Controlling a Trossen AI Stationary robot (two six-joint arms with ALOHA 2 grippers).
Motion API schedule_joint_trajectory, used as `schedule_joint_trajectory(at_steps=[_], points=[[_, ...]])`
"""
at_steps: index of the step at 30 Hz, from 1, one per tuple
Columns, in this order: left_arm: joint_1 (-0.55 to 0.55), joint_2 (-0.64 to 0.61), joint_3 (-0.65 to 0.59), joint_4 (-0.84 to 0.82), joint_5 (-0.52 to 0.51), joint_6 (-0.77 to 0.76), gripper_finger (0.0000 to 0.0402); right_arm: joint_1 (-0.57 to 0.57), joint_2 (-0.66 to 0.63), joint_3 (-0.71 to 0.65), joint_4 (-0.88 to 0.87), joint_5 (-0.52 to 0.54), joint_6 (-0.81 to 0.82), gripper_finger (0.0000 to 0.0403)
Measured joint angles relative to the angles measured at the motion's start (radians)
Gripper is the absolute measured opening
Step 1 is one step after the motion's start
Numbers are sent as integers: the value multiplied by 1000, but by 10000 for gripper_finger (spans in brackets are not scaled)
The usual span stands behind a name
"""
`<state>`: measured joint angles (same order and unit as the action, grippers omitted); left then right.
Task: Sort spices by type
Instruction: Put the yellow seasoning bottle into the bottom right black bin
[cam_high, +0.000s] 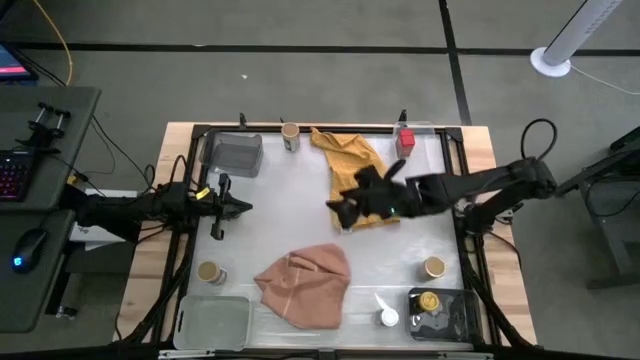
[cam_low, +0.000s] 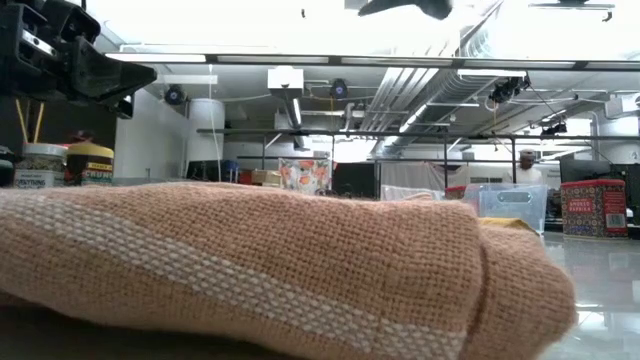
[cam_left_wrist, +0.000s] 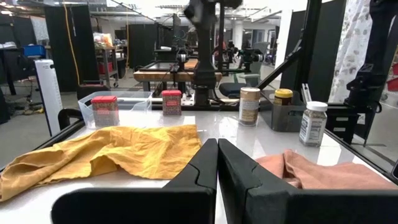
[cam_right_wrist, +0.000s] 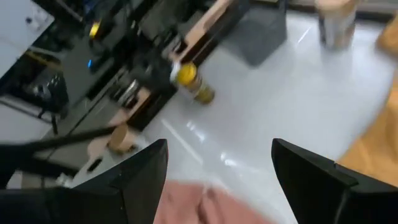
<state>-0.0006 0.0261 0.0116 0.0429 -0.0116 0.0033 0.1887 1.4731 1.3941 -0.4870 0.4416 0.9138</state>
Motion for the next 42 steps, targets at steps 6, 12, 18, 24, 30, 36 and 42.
schedule_joint_trajectory(at_steps=[6,12,18,24,30,36,42], points=[[0,0,0,95,0,-89,1,-117,-10,0,-5,-101,-29,281],[0,6,0,487,-45,-376,1,-185,-10,0,-56,-165,-94,281],[15,234,190,434,-226,-438,20,-269,-10,-1,-74,-166,-242,281],[104,728,656,-2,-200,-337,114,-423,-10,-1,-59,-327,-362,281],[200,1058,1138,-887,-193,-342,223,-515,-10,-1,-59,-568,-463,281],[167,1152,1208,-1268,-43,-424,282,-525,-10,-1,-60,-601,-511,281],[143,1130,1076,-1358,-10,-584,285,-522,-10,-1,-59,-591,-479,281]])
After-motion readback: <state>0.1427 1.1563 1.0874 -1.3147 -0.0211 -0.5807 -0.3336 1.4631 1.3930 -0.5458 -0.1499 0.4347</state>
